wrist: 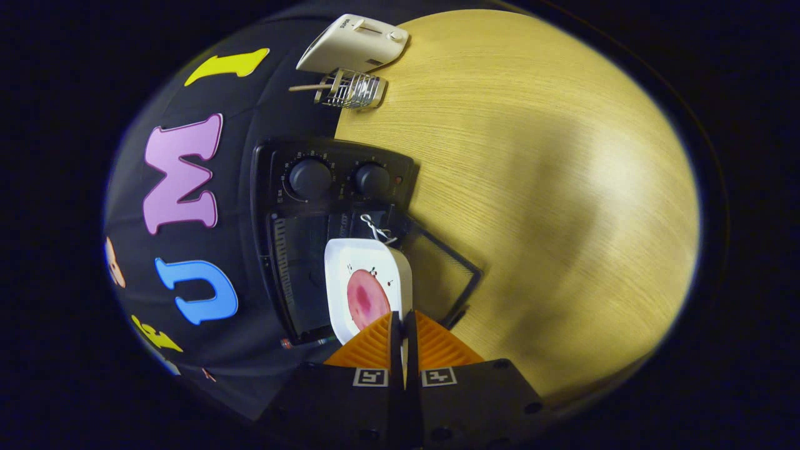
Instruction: Open the toaster oven, put the food inside, and close the toaster oven door.
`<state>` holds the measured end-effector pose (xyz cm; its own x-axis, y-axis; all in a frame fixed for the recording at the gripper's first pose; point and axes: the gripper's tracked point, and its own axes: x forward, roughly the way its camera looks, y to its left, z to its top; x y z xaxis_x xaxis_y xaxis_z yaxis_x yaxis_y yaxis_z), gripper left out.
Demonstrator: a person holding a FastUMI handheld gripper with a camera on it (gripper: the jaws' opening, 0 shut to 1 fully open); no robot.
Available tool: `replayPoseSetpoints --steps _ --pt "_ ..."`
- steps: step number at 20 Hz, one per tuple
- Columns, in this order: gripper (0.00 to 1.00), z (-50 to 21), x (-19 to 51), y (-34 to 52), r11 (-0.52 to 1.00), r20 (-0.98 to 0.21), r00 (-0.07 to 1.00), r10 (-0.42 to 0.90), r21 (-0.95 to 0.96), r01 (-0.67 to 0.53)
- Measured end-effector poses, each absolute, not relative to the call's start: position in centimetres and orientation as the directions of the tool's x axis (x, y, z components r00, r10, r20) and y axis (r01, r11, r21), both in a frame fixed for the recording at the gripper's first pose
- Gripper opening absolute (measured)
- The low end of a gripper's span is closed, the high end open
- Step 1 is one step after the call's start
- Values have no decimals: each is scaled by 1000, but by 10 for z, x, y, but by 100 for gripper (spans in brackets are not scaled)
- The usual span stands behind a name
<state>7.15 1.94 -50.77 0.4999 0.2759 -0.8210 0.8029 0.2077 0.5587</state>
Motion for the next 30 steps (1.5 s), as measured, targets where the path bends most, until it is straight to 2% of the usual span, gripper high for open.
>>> replayPoseSetpoints --steps 9,14,21,23,26,27,30 --pt "5 -542 152 63 -25 -845 528 88 528 849" --pt "5 -553 189 81 -97 -848 529 42 523 847" --pt "8 -560 193 79 -49 -855 519 22 517 854" --pt "11 -557 192 77 -46 -853 521 21 520 853" --pt "23 -556 188 81 -29 -852 521 42 520 853" --pt "23 -550 185 85 -17 -849 525 56 525 851" --pt "23 -527 169 84 112 -839 540 69 544 831"
